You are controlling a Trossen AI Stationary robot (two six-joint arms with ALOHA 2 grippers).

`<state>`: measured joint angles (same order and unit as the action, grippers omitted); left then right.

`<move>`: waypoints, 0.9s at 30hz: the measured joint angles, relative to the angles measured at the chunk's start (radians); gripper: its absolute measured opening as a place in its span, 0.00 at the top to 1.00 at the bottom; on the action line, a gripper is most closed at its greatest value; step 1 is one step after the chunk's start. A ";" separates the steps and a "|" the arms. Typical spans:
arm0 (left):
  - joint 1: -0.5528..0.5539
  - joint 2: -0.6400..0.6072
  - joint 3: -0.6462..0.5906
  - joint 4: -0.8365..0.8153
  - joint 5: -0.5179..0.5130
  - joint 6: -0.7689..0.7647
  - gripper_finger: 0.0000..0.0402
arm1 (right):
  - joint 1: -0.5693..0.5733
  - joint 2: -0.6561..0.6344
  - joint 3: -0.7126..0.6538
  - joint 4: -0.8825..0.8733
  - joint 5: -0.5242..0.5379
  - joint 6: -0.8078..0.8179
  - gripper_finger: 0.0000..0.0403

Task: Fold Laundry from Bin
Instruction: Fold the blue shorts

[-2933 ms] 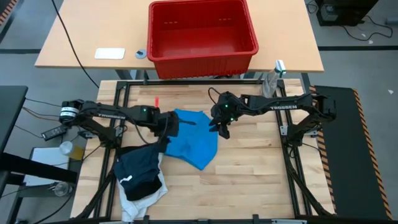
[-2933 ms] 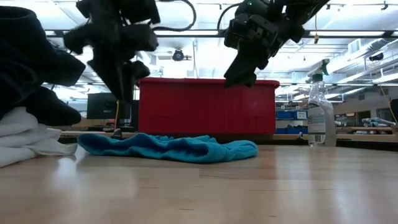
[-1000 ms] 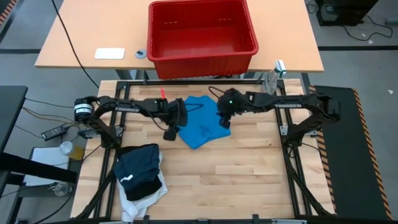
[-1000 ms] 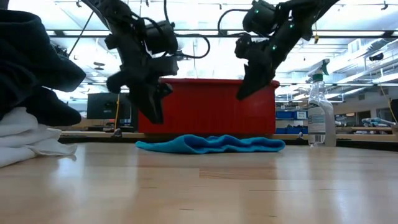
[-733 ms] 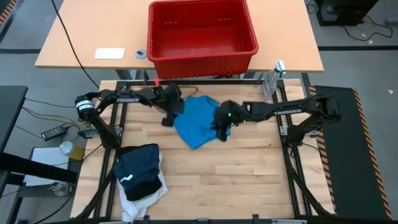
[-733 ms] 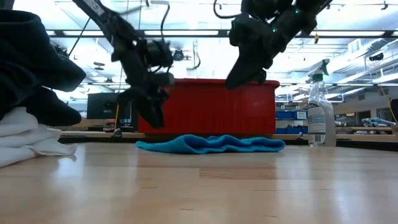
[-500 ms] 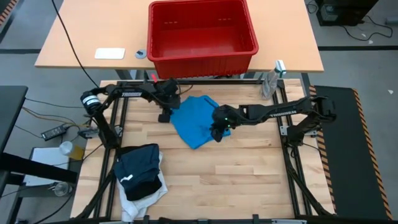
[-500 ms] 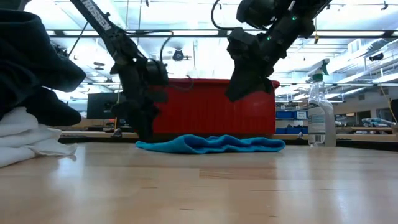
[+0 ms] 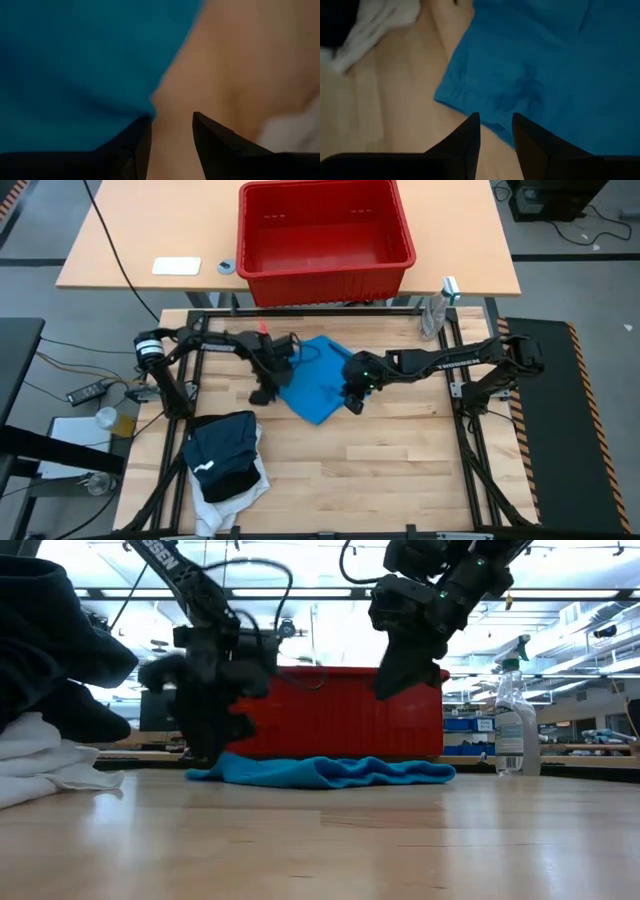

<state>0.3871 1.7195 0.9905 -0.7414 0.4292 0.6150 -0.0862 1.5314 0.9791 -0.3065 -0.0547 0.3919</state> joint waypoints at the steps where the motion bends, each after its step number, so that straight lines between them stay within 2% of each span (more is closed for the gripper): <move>1: -0.029 0.000 0.001 0.019 0.053 -0.030 0.64 | -0.002 0.000 0.000 -0.014 -0.020 -0.019 0.70; 3: -0.084 -0.006 0.015 0.014 0.145 -0.075 0.64 | -0.007 0.000 0.000 -0.040 -0.055 -0.046 0.70; 5: -0.131 -0.014 0.049 0.004 0.161 -0.090 0.64 | -0.015 0.002 -0.006 -0.067 -0.061 -0.053 0.70; 11: -0.143 -0.062 0.103 0.004 0.043 -0.089 0.64 | -0.056 0.005 -0.147 0.025 -0.041 -0.031 0.70; 13: -0.127 -0.069 0.103 0.032 -0.032 -0.089 0.64 | -0.065 0.005 -0.184 0.020 -0.043 0.001 0.70; 15: -0.109 -0.066 0.086 0.057 -0.140 -0.088 0.64 | -0.069 0.005 -0.211 0.018 -0.044 0.013 0.70; 18: -0.081 -0.053 0.040 0.130 -0.176 -0.116 0.64 | -0.069 0.005 -0.236 0.020 -0.031 -0.028 0.70; 23: -0.099 -0.064 0.038 0.172 -0.173 -0.291 0.64 | -0.097 0.005 -0.248 0.020 0.082 -0.158 0.70; 27: -0.139 -0.079 0.076 0.172 -0.193 -0.385 0.64 | -0.161 0.046 -0.248 0.051 0.258 -0.331 0.70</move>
<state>0.2478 1.6406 1.0668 -0.5689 0.2366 0.2297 -0.2472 1.5776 0.7308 -0.2551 0.2032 0.0611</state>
